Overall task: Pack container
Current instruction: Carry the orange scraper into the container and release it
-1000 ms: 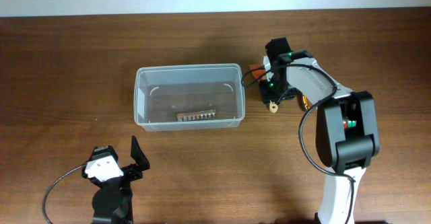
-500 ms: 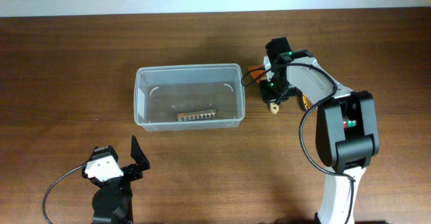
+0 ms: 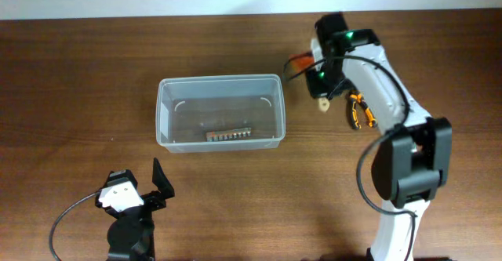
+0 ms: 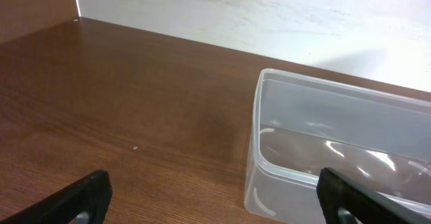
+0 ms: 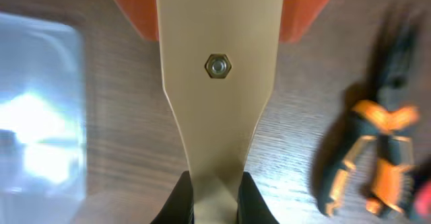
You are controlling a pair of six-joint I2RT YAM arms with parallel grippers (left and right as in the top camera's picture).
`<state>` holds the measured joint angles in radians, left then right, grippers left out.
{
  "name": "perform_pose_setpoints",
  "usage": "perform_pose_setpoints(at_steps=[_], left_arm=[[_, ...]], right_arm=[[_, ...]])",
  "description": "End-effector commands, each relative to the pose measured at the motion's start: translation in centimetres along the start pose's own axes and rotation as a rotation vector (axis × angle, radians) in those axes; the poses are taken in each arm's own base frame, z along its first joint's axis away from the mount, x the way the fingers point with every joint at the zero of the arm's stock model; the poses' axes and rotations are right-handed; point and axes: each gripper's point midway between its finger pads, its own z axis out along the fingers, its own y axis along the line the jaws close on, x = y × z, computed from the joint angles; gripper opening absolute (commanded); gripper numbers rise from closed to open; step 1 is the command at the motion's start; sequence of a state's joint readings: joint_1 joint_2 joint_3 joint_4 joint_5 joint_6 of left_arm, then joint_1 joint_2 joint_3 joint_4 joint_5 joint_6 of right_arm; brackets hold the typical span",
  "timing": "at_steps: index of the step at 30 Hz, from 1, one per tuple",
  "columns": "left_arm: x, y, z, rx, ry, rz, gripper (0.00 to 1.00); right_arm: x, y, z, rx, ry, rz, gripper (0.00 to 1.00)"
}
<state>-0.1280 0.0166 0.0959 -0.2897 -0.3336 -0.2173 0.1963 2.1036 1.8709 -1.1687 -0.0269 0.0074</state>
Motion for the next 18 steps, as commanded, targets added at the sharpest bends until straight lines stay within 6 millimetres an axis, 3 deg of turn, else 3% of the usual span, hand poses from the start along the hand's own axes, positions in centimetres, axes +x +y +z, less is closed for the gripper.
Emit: perform_pose_setpoints(at_steps=[1,4,7,11,18], left_arm=[[0.1,0.0,0.0,-0.001,0.001,0.01,0.99],[0.1,0.0,0.0,-0.001,0.001,0.01,0.99],[0.1,0.0,0.0,-0.001,0.001,0.01,0.99],[0.1,0.0,0.0,-0.001,0.001,0.01,0.99],[0.1,0.0,0.0,-0.001,0.001,0.01,0.99]], right_arm=[[-2.0,1.2,-6.8,-0.007,-0.157,-0.091,0.04],[-2.0,3.0,-9.2,-0.009,-0.2,-0.202,0.04],[-1.7,5.4,-10.4,-0.013,-0.228,-0.346,0.04],[-0.8,9.5,-10.5,-0.038,-0.227,-0.536,0.04],[2.2,18.2,-10.7,-0.13,-0.25,-1.047,0.04]])
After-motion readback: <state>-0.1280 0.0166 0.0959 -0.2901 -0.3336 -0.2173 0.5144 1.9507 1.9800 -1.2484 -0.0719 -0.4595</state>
